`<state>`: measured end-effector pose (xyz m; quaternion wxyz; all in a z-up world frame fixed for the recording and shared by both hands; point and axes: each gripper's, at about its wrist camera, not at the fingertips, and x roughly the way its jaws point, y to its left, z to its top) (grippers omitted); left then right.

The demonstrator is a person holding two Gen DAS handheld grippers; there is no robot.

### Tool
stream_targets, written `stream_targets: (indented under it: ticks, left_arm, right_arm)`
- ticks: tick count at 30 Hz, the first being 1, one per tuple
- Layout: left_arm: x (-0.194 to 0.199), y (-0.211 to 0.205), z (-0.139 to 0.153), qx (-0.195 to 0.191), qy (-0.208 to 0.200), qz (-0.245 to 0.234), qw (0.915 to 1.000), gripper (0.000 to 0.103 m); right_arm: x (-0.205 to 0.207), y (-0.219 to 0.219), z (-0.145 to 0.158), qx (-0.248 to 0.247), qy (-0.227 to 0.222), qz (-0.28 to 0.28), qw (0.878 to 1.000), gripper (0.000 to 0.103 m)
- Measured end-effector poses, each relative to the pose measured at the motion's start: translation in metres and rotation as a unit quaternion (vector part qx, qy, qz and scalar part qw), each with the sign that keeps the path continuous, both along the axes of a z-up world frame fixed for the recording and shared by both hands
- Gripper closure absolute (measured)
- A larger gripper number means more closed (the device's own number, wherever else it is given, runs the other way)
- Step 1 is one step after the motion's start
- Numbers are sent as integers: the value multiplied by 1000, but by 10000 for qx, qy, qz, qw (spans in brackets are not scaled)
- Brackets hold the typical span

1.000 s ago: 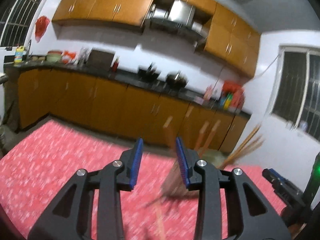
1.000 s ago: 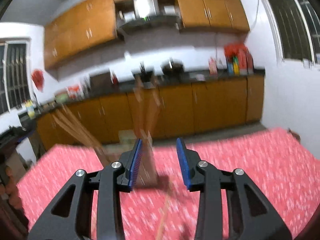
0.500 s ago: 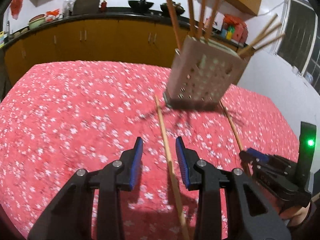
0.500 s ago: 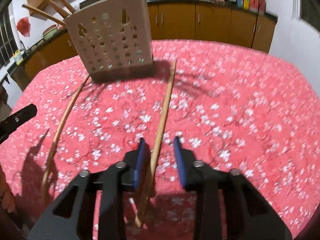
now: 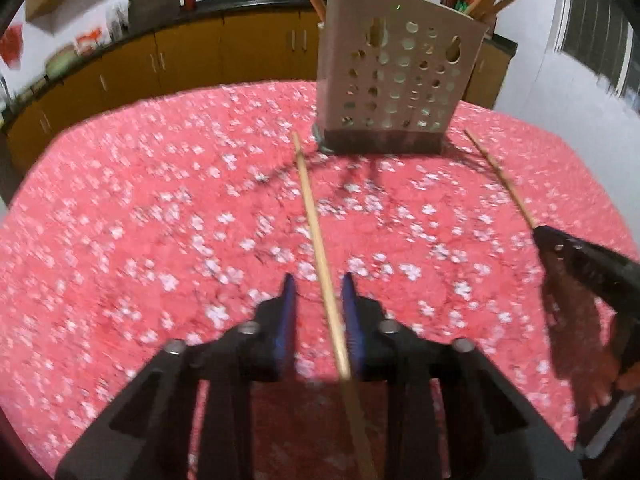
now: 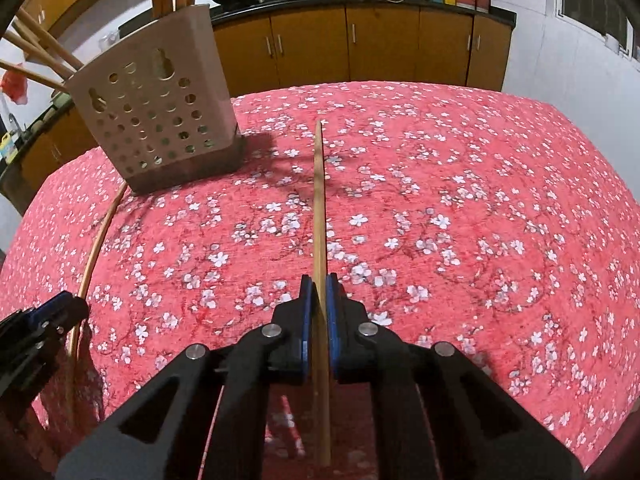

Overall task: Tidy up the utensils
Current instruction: 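Grasp a chopstick with the right gripper while the left gripper grasps another, then lift the held chopstick upright with the right gripper while the left gripper lifts its own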

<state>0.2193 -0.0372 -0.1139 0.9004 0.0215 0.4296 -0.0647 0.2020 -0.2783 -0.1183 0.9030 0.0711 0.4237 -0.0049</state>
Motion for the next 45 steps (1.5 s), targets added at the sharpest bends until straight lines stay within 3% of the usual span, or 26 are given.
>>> stream_targets:
  ticks: [1, 3, 15, 45]
  left_arm:
    - [0, 1, 0, 32, -16, 30, 10000, 94]
    - [5, 9, 0, -8, 23, 112, 9999, 95]
    - [31, 69, 1, -314, 26, 570, 9979, 94]
    - [26, 71, 1, -351, -18, 543, 9979, 91]
  right_arm:
    - [-2, 1, 1, -3, -1, 12, 10000, 95]
    - [-1, 2, 1, -7, -1, 46, 10000, 95]
    - [26, 10, -7, -295, -112, 122, 9994, 95]
    - [27, 9, -9, -264, -128, 112, 9995, 94]
